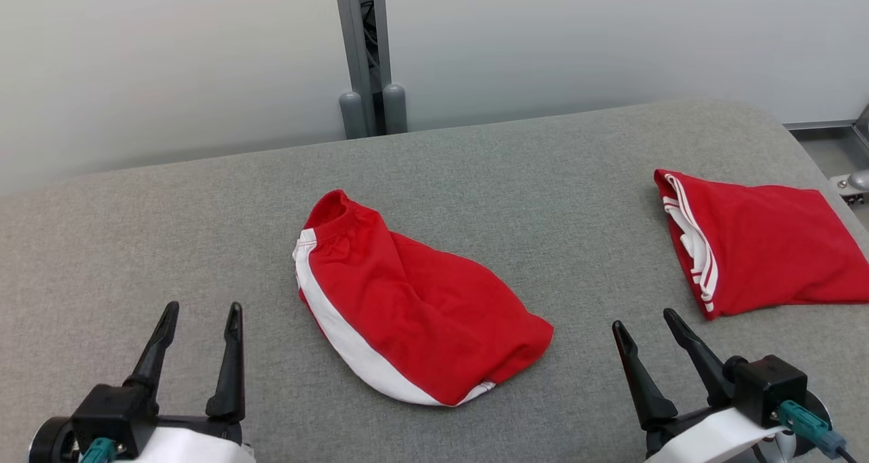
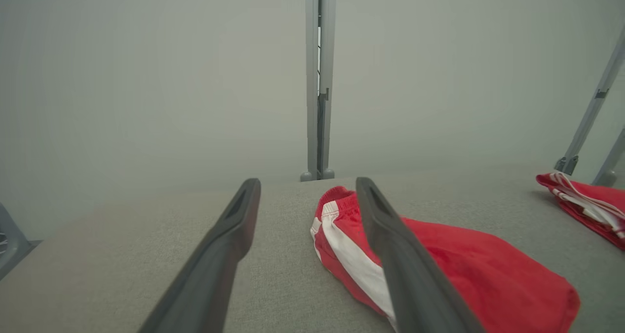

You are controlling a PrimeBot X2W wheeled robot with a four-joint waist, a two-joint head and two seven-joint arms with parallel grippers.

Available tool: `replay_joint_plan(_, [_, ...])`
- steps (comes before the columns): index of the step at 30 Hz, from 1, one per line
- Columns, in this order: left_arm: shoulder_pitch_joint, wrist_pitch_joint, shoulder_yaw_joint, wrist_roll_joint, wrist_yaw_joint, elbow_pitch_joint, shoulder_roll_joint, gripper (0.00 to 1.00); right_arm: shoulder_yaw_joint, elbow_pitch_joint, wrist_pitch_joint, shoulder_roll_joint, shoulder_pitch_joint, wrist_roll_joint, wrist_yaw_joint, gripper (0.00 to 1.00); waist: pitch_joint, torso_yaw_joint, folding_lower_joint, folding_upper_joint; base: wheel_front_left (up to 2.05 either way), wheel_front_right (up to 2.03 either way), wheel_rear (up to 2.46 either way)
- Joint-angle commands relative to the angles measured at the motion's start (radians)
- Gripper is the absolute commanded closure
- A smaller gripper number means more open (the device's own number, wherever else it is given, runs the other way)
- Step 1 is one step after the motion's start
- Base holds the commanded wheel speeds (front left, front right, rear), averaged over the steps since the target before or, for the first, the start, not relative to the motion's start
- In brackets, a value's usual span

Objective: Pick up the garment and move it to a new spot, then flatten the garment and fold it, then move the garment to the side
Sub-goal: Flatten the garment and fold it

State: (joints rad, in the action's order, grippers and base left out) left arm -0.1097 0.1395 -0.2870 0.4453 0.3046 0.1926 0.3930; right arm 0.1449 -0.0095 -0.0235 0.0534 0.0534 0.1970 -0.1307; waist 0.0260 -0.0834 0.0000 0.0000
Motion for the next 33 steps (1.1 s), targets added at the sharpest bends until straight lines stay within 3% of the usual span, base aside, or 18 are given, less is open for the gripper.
replay_joint_plan(1, [0.026, -0.007, -0.004, -0.007, -0.007, 0.002, 0.006, 0.00, 0.000, -0.002, -0.001, 0.001, -0.004, -0.002, 0.000, 0.00, 0.004, -0.003, 0.0000, 0.0000, 0.00, 0.00, 0.00])
replay_joint_plan(7, [0.152, -0.117, -0.074, 0.004, -0.095, -0.051, 0.031, 0.00, 0.013, -0.017, -0.001, 0.001, -0.023, -0.003, 0.000, 0.00, 0.029, -0.038, 0.0000, 0.0000, 0.00, 0.00, 0.00])
replay_joint_plan(8, [0.210, -0.168, -0.099, 0.013, -0.136, -0.086, 0.041, 0.00, 0.017, -0.018, -0.003, 0.001, -0.028, -0.002, 0.000, 0.00, 0.041, -0.059, 0.0000, 0.0000, 0.00, 0.00, 0.00])
replay_joint_plan(13, [0.358, -0.291, -0.146, 0.034, -0.249, -0.226, 0.079, 0.00, 0.038, -0.013, -0.014, 0.000, -0.049, 0.005, 0.000, 0.00, 0.079, -0.127, 0.0000, 0.0000, 0.00, 0.00, 0.00])
replay_joint_plan(20, [0.559, -0.418, -0.232, -0.006, -0.407, -0.436, 0.191, 0.00, 0.061, 0.012, -0.045, 0.000, -0.079, 0.024, 0.000, 0.00, 0.151, -0.223, 0.0000, 0.0000, 0.00, 0.00, 0.00])
replay_joint_plan(23, [0.614, -0.443, -0.269, -0.011, -0.426, -0.477, 0.228, 0.00, 0.068, 0.021, -0.057, 0.000, -0.090, 0.034, 0.000, 0.00, 0.172, -0.245, 0.0000, 0.0000, 0.00, 0.00, 0.00])
replay_joint_plan(24, [0.667, -0.467, -0.315, -0.003, -0.436, -0.510, 0.264, 0.00, 0.075, 0.032, -0.071, 0.000, -0.102, 0.043, 0.000, 0.00, 0.193, -0.264, 0.0000, 0.0000, 0.00, 0.00, 0.00])
replay_joint_plan(33, [0.849, -0.547, -0.616, 0.232, -0.434, -0.517, 0.435, 0.00, 0.110, 0.086, -0.125, 0.000, -0.150, 0.086, 0.000, 0.00, 0.248, -0.317, 0.0000, 0.0000, 0.00, 0.00, 0.00])
